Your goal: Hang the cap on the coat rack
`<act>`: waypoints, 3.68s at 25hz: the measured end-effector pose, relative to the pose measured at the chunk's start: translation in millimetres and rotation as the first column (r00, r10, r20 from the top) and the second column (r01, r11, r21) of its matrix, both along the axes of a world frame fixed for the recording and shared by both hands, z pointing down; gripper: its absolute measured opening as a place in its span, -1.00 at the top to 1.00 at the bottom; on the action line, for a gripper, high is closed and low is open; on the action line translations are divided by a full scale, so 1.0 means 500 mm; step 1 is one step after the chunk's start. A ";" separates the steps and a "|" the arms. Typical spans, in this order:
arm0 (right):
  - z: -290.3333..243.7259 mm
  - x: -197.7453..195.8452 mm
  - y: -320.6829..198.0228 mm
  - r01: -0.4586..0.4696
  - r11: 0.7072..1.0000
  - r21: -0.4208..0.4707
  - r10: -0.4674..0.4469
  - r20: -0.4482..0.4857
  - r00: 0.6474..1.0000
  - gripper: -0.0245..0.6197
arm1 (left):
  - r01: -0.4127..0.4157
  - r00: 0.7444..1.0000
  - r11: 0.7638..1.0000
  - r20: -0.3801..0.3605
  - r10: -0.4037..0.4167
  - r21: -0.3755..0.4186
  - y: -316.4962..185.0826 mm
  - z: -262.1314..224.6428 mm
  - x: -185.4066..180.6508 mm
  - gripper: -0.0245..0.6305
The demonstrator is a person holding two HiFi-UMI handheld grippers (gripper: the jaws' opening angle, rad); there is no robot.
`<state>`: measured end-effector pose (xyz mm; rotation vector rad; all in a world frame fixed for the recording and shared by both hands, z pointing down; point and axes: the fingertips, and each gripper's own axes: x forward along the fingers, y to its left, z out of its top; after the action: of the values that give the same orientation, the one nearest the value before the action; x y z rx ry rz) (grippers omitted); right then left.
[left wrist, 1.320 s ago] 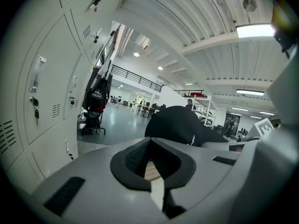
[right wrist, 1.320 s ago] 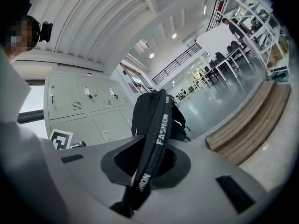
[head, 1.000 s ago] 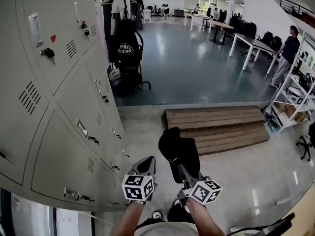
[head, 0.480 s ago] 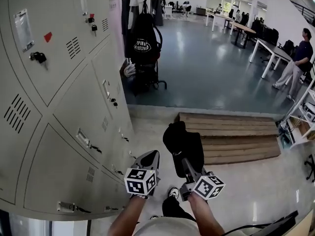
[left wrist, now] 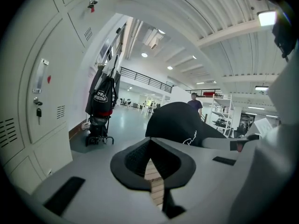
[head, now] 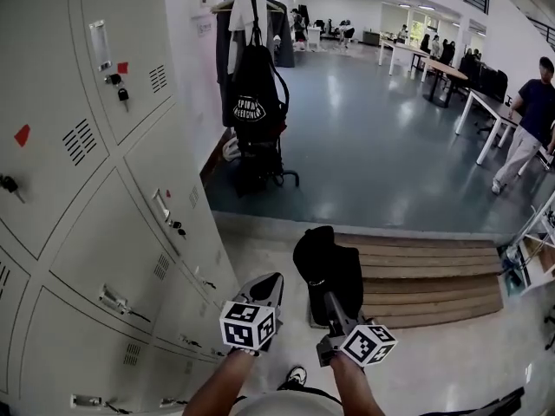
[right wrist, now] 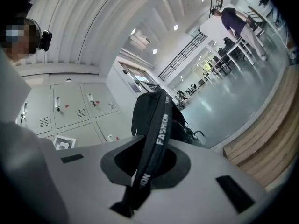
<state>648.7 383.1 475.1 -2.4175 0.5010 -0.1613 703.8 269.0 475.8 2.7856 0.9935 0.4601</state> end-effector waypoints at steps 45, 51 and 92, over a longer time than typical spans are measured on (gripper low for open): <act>-0.002 0.736 0.047 0.011 0.999 -0.040 -0.010 0.024 1.000 0.82 | 0.004 0.999 1.000 -0.034 -0.004 -0.003 0.050 -0.038 0.734 0.92; 0.006 0.827 0.018 0.005 0.999 -0.046 -0.003 0.035 0.999 0.82 | -0.002 1.000 1.000 -0.029 0.002 -0.005 0.025 -0.033 0.830 0.92; -0.069 1.259 0.001 0.056 0.997 -0.050 -0.059 -0.055 0.997 0.82 | 0.037 0.995 0.999 -0.092 -0.040 -0.028 0.014 -0.102 1.240 0.92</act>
<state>1278.1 383.5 440.4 -2.4623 0.5993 -0.1317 1323.5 276.1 424.8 2.8200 0.9549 0.3135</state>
